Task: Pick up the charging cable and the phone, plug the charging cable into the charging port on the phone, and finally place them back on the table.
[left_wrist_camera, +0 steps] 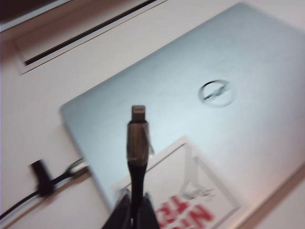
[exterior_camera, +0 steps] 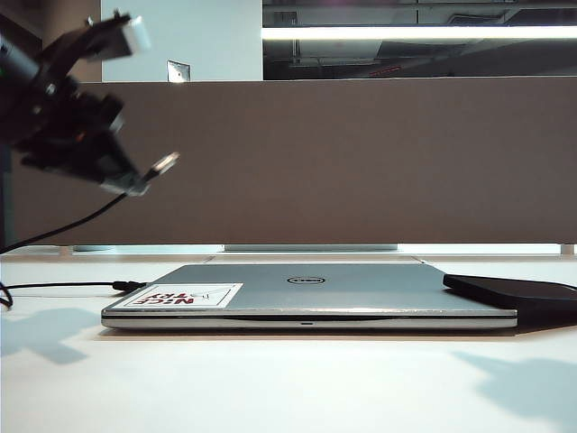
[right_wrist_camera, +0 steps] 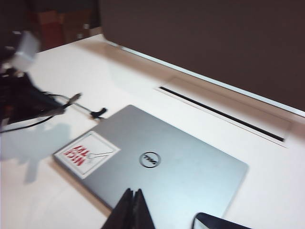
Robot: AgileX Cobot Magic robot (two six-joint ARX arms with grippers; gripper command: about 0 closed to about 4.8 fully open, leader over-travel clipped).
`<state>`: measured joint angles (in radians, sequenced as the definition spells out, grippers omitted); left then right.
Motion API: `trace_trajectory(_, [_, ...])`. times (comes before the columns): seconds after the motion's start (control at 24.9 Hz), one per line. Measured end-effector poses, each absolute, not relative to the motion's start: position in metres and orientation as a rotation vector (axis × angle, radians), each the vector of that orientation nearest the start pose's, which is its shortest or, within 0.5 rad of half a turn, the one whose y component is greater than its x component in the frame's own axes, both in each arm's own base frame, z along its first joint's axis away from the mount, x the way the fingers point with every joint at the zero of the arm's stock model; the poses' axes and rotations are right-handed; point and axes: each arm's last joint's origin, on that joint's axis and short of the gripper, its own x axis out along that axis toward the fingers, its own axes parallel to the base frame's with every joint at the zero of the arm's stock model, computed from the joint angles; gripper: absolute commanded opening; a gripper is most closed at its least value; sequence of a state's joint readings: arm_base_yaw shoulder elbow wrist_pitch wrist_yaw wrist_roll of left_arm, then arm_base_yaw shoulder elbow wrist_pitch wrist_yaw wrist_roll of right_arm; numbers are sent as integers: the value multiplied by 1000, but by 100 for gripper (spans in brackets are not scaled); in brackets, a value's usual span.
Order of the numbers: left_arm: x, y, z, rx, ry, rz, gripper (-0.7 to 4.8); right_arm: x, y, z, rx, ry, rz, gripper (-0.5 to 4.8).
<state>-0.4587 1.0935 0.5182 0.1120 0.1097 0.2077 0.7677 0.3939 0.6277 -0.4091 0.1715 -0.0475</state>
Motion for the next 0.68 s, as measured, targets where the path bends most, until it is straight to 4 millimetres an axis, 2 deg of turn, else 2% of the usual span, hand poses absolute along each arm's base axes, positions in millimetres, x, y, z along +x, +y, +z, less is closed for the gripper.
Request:
trace_trajectory(0.28, [175, -134, 217, 198, 402, -762, -8, 71, 57, 314, -102, 151, 540, -5])
trace_trajectory(0.68, [167, -144, 217, 77, 455, -783, -8, 74, 45, 312, -34, 232, 432, -5])
